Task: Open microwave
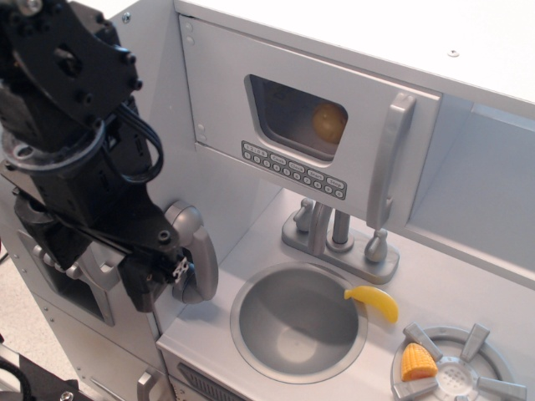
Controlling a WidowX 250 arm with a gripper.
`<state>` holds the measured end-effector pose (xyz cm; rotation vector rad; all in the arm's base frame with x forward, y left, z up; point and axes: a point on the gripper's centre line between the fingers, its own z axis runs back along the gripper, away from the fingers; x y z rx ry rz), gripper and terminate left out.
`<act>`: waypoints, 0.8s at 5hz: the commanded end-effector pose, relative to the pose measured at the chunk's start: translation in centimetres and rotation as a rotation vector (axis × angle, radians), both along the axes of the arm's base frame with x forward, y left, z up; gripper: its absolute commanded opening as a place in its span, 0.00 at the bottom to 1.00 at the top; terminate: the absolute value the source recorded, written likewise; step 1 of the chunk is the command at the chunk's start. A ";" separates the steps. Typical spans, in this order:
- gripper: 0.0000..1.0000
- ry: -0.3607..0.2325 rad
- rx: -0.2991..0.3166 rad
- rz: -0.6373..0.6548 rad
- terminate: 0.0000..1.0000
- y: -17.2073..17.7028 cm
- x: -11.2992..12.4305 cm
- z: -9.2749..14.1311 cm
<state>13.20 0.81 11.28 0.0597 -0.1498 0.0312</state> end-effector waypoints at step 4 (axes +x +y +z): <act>1.00 -0.063 -0.092 0.036 0.00 -7.3 7.7 0.0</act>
